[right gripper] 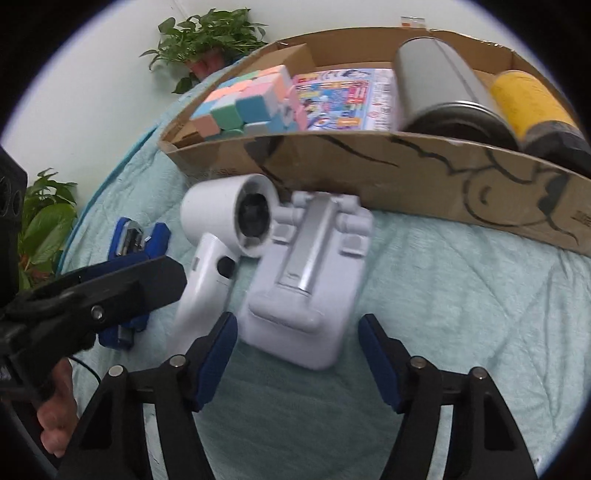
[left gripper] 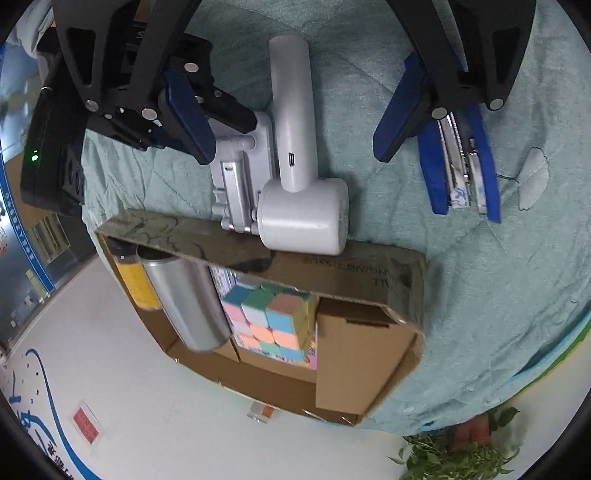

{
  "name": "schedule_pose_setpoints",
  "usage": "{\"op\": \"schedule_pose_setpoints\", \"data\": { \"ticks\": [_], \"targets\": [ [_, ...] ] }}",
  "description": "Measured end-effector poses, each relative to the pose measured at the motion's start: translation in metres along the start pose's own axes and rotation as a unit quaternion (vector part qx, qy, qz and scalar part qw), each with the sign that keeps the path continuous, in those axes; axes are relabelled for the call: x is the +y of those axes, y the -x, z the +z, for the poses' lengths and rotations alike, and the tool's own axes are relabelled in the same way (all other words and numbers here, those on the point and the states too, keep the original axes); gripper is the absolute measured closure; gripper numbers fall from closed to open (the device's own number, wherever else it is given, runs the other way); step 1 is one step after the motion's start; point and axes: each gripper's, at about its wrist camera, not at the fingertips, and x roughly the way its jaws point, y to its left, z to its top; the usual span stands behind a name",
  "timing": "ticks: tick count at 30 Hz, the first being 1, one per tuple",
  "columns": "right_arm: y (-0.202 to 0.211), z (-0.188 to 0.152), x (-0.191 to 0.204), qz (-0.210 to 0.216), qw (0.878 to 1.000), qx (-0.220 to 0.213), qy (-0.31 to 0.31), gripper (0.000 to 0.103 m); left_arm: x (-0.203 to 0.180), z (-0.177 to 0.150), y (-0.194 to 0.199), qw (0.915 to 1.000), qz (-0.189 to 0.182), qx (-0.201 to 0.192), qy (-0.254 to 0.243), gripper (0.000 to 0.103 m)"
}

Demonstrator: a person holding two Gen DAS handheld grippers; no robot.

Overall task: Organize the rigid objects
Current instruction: 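Open the left tool and move it back toward the white phone stand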

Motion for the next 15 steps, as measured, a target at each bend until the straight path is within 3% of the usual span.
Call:
{"op": "schedule_pose_setpoints", "data": {
  "ticks": [5, 10, 12, 14, 15],
  "targets": [
    [-0.007, -0.001, 0.015, -0.052, 0.997, -0.026, 0.041, 0.04, 0.013, -0.001, 0.017, 0.9992, 0.007, -0.026, 0.028, 0.017],
    [-0.002, -0.01, 0.016, -0.06, 0.995, -0.049, 0.056, 0.046, 0.02, -0.008, 0.027, 0.9991, 0.015, -0.025, 0.031, 0.017],
    [0.003, -0.018, 0.014, -0.056, 0.996, -0.049, 0.056, 0.053, 0.016, -0.012, 0.028, 0.9994, 0.007, -0.023, 0.026, 0.017],
    [0.012, -0.026, 0.011, -0.058, 0.995, -0.052, 0.059, 0.074, 0.008, -0.017, 0.027, 0.9996, -0.005, -0.02, 0.016, 0.017],
    [0.016, -0.029, 0.008, -0.057, 0.995, -0.052, 0.062, 0.079, 0.003, -0.019, 0.025, 0.9998, -0.013, -0.015, 0.009, 0.017]
  ]
}}
